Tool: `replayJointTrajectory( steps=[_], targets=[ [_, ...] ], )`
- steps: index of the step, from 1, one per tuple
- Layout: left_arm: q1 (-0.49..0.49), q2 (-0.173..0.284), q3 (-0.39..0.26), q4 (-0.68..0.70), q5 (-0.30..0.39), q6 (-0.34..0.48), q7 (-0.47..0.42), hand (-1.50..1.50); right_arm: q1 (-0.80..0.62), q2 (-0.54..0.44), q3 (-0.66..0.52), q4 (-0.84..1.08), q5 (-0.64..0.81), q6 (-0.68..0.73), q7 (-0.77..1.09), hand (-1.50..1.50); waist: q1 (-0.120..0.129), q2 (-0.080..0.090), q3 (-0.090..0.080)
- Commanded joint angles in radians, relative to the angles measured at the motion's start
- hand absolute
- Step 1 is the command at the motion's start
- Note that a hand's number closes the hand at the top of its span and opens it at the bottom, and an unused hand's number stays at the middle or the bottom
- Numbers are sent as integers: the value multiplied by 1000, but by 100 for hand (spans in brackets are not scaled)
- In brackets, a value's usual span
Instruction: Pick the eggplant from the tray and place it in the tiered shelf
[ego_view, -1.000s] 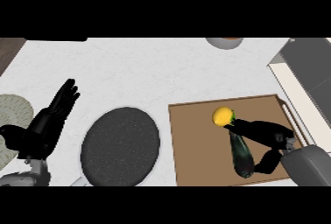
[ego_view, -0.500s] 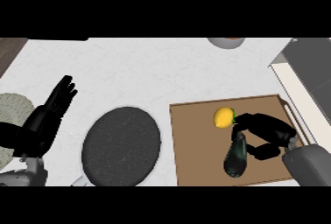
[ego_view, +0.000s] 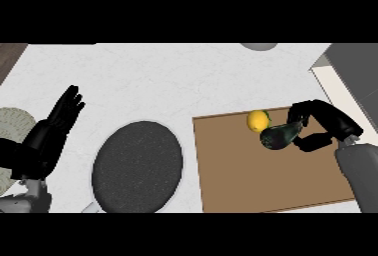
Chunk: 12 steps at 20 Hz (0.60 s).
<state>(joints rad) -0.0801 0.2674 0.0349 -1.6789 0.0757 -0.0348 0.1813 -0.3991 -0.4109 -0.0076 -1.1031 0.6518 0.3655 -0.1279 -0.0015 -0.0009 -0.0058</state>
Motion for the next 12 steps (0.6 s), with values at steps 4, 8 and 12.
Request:
replayJointTrajectory(
  steps=[4,8,12],
  targets=[
    [7,3,6,1,-6,7,1,0,-94,-39,-248,50,79,-318,432,150,-23,4,-14],
    [2,5,-1,-5,-3,-2,0,0,-175,-76,-315,35,188,-500,671,150,15,8,-17],
    [-5,-1,-19,-9,-5,-14,-8,0,-263,-129,-346,40,346,-637,925,150,64,25,-19]
  ],
)
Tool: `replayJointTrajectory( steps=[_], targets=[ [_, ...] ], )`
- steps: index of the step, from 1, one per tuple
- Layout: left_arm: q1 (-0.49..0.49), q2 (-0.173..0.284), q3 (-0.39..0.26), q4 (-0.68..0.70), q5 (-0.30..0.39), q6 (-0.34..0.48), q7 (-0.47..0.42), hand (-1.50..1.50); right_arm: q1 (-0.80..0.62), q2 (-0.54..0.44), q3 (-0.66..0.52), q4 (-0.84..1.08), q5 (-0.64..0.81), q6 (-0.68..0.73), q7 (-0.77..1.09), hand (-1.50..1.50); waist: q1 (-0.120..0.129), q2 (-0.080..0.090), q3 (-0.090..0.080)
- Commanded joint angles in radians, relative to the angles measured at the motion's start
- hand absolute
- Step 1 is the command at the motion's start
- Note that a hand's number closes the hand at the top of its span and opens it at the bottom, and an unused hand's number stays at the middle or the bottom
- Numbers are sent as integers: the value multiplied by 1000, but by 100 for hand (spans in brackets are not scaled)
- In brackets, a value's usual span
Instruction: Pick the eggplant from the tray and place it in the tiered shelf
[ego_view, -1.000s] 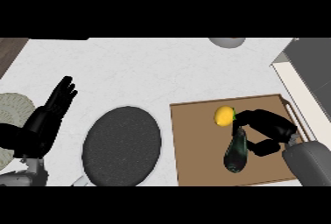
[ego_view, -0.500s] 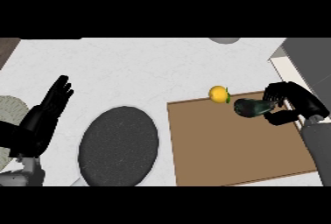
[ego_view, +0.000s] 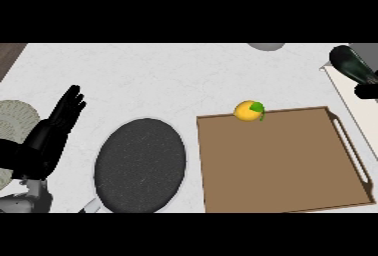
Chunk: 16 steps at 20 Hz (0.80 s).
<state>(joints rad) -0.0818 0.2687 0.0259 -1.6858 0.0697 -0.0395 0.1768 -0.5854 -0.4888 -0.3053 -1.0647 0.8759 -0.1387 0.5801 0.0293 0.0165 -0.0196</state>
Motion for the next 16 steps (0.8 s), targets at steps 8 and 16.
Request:
replayJointTrajectory(
  steps=[8,16],
  targets=[
    [-57,-17,-70,-15,-1,-41,12,0,-284,-101,-22,98,508,-230,696,150,122,32,7],
    [-102,-18,-55,12,0,-36,11,0,-475,-90,-43,212,791,-215,861,150,132,36,16]
  ],
)
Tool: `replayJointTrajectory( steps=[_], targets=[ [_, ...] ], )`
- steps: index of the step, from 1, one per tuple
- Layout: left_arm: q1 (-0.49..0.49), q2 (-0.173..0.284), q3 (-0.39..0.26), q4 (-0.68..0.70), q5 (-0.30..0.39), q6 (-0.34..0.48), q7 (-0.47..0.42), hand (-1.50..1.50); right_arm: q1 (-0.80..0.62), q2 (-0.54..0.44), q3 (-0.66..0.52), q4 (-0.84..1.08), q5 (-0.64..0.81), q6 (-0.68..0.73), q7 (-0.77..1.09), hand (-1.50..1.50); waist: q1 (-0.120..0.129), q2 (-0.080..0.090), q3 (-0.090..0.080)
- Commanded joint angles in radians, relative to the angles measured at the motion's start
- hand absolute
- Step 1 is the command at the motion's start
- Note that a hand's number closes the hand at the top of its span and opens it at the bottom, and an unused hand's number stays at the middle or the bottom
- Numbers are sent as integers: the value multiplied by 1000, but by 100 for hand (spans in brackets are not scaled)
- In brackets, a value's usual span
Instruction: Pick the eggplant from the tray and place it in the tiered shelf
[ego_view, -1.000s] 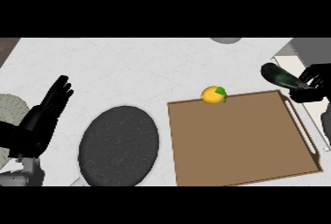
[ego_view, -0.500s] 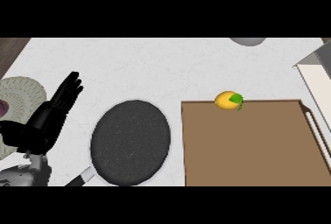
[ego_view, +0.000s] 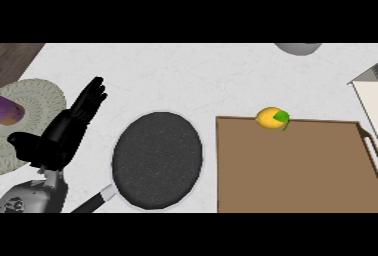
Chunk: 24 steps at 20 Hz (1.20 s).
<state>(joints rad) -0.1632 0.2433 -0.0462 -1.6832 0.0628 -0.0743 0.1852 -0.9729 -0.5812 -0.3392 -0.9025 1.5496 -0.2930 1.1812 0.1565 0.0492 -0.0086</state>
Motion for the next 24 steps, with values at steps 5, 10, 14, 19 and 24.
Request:
replayJointTrajectory(
  steps=[5,10,14,19,24],
  targets=[
    [-6,-21,-20,12,-4,4,8,0,-192,15,-73,-77,110,-293,149,150,2,-6,14],
    [-33,-17,-3,13,-1,11,18,0,-204,53,-158,-51,141,-448,103,150,-14,5,14],
    [-4,-10,1,7,-17,21,5,0,-86,-20,-181,165,308,-36,50,150,-54,4,0],
    [-16,7,22,13,0,6,13,0,-161,-59,-159,315,447,116,119,150,-36,-6,3],
    [11,-6,28,30,-8,24,10,0,-263,-70,-135,420,532,191,117,150,-68,-23,7]
  ],
)
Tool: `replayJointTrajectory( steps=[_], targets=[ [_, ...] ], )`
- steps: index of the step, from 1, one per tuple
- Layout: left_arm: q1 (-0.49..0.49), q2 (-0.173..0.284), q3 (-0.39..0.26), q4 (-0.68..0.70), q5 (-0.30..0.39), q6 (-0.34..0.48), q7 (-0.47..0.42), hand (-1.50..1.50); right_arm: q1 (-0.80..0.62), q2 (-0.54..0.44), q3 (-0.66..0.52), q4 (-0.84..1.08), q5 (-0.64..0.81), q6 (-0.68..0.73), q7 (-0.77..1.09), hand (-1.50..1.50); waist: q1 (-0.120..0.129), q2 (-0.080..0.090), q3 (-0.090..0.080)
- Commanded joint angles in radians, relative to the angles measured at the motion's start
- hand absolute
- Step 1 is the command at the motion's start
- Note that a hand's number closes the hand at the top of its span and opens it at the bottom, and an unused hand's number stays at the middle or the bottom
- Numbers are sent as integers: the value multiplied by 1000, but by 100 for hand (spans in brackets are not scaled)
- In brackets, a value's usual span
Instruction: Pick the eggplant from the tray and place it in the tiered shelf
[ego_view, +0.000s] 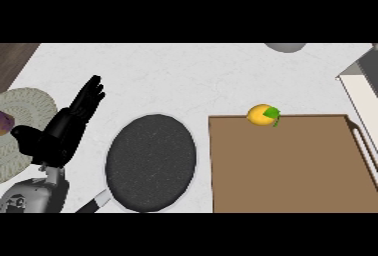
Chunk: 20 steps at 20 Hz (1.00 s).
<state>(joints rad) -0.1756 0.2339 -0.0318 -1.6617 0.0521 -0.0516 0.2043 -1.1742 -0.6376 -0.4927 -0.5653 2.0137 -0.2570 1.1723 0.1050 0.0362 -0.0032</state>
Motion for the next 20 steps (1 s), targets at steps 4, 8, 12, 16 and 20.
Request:
replayJointTrajectory(
  steps=[4,8,12,16,20],
  targets=[
    [-7,-1,18,6,6,4,0,0,-140,-9,46,174,123,149,89,150,-13,-5,3],
    [-12,-1,16,11,0,3,7,0,-185,-20,-4,189,70,0,26,150,-21,-4,5],
    [36,17,43,-35,8,0,-9,0,-175,-63,-70,256,19,30,-39,150,-29,-11,5],
    [32,10,32,-23,7,-6,-1,0,-215,-68,-125,334,-35,126,-116,150,-28,-8,5],
    [34,-10,22,7,-14,7,-32,0,-199,-50,-170,374,-89,137,-154,150,-45,-11,5]
  ],
)
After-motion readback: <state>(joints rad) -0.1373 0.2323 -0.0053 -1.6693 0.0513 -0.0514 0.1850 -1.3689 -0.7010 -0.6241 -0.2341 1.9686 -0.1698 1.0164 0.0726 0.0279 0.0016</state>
